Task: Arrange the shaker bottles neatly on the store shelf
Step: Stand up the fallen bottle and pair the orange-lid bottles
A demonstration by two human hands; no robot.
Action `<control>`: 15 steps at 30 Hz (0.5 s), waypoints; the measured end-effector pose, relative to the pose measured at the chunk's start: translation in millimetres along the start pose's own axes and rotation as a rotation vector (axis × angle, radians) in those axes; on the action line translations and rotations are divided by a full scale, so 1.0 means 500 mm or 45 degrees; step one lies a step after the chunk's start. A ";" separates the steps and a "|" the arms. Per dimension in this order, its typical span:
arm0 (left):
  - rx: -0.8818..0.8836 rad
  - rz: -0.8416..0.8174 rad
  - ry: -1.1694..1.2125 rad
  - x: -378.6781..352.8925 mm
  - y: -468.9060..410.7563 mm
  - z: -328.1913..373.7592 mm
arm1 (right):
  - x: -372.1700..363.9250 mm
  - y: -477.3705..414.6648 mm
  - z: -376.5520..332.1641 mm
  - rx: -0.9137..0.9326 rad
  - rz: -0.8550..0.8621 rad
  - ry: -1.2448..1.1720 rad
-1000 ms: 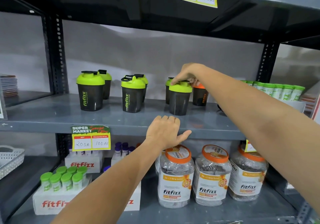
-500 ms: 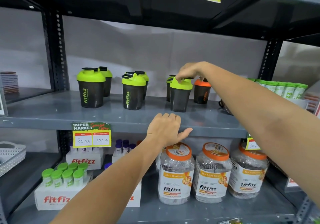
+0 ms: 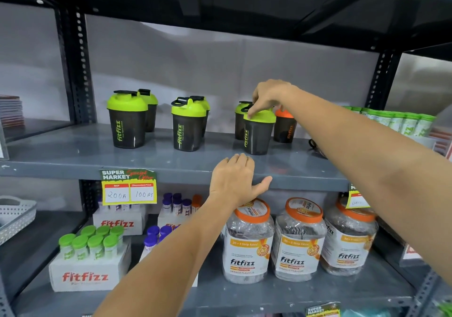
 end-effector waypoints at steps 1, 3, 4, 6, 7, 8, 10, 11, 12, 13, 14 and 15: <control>0.010 0.010 0.003 -0.001 0.001 0.000 | -0.003 0.000 0.002 0.034 0.005 -0.027; 0.027 0.011 0.011 -0.002 0.003 -0.001 | -0.010 -0.001 0.002 0.098 0.039 -0.081; 0.036 0.008 0.014 -0.002 0.003 -0.001 | -0.014 -0.003 0.004 0.114 0.055 -0.117; 0.047 0.012 0.003 -0.002 0.002 -0.003 | -0.021 -0.007 0.008 0.117 0.064 -0.198; 0.047 0.015 -0.004 -0.002 0.002 -0.003 | -0.023 -0.008 0.010 0.116 0.061 -0.228; 0.045 0.019 -0.009 -0.003 0.001 -0.003 | -0.025 -0.008 0.011 0.120 0.058 -0.246; 0.037 0.029 -0.012 -0.004 0.001 -0.003 | -0.027 -0.012 0.014 0.139 0.061 -0.269; 0.036 0.033 -0.012 -0.004 0.000 -0.004 | -0.029 -0.012 0.015 0.149 0.059 -0.279; 0.035 0.037 -0.013 -0.004 0.000 -0.004 | -0.032 -0.012 0.014 0.160 0.056 -0.280; 0.034 0.046 -0.014 -0.005 0.000 -0.004 | -0.035 -0.012 0.012 0.177 0.061 -0.263; 0.032 0.053 -0.012 -0.005 0.000 -0.004 | -0.038 -0.012 0.010 0.204 0.077 -0.231; 0.031 0.057 -0.006 -0.006 0.000 -0.004 | -0.041 -0.012 0.008 0.239 0.097 -0.206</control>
Point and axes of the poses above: each hand's wrist, its own y-axis away from the middle knuckle, its own x-axis out of the back of the hand, z = x × y, the point moved 6 cm from there along -y, towards the middle knuckle, and after that the axes turned 9 degrees about y, right-handed, at the moved point
